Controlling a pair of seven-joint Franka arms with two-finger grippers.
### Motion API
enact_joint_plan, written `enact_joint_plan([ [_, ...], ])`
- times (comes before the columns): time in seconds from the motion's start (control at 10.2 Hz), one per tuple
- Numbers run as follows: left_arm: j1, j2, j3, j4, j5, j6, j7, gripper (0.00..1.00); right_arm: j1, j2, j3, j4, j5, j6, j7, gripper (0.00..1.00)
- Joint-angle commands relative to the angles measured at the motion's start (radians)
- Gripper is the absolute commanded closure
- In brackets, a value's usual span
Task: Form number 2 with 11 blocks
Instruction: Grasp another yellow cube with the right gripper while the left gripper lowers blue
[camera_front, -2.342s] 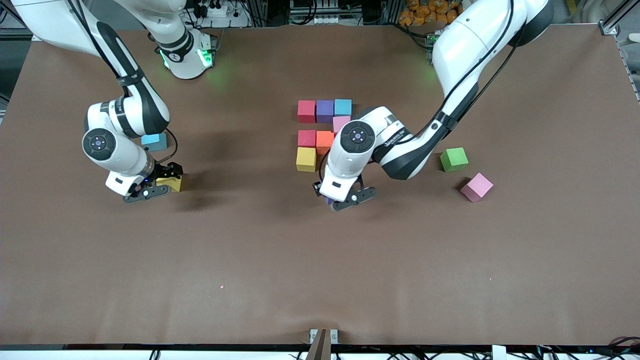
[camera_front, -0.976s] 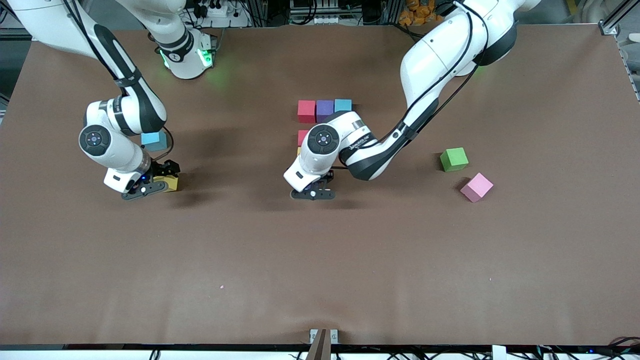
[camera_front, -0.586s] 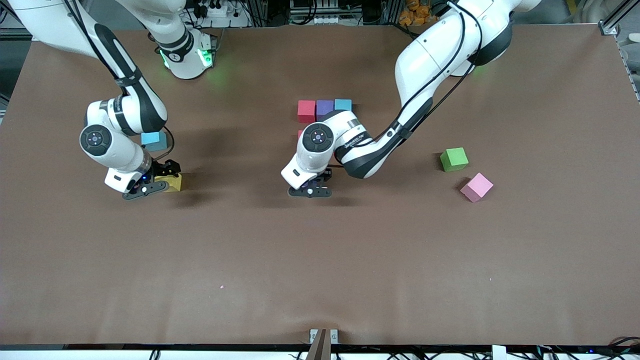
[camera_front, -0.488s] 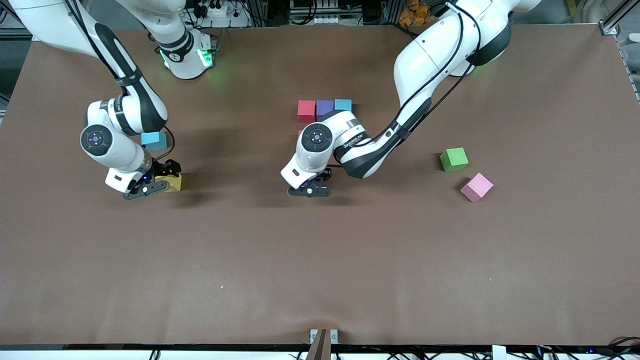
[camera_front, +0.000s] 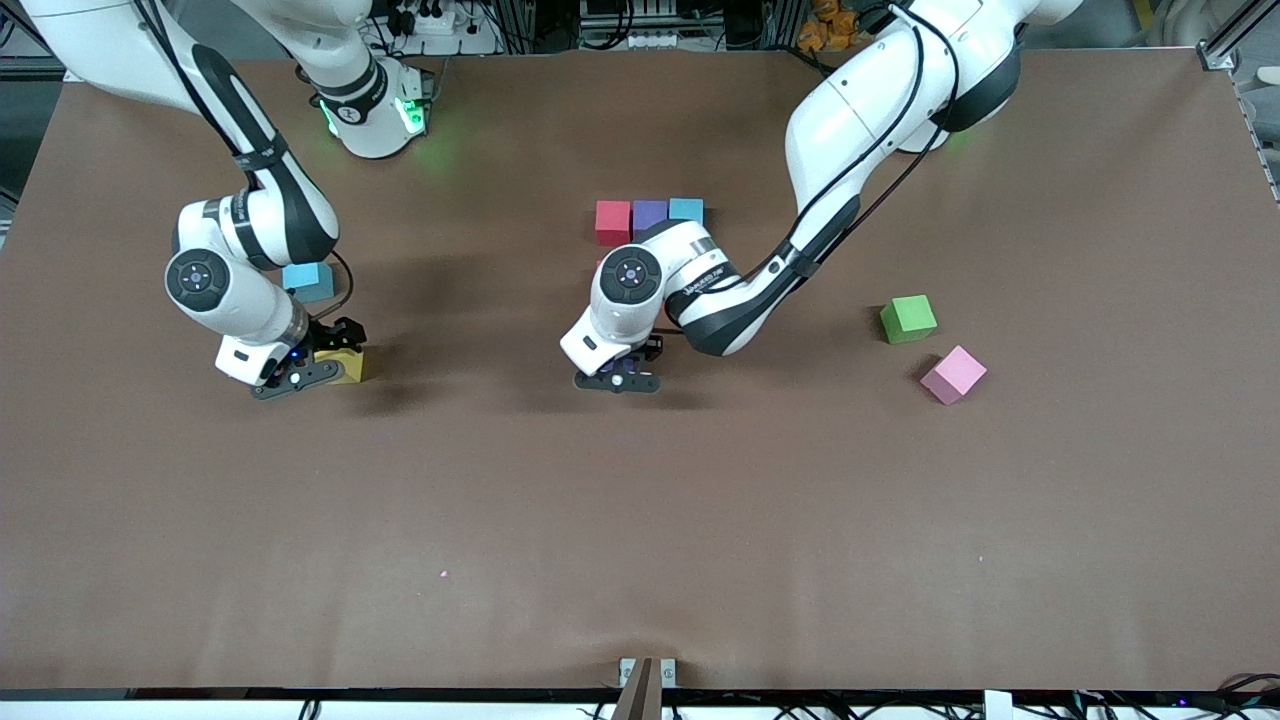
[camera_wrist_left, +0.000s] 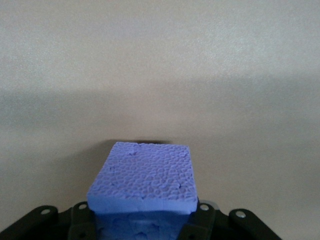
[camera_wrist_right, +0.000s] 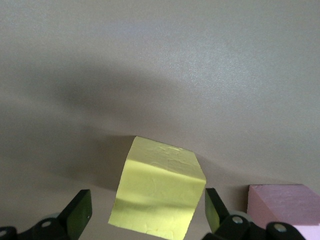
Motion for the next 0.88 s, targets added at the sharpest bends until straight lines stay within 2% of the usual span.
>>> enact_joint_plan([
  [0.0,-0.02,0.014,0.016,0.032,-0.029,-0.02,0.03,0.73,-0.048,-0.009,0.014,-0.011,-0.006,0.003,-0.027,0.0],
  [0.29,-0.023,0.014,0.015,0.034,-0.052,-0.02,0.03,0.73,-0.07,0.02,0.014,-0.012,0.002,0.02,-0.019,0.0],
  [0.78,-0.027,0.027,0.015,0.049,-0.053,-0.017,0.03,0.72,-0.068,0.031,0.014,0.0,0.097,0.024,-0.011,0.0],
])
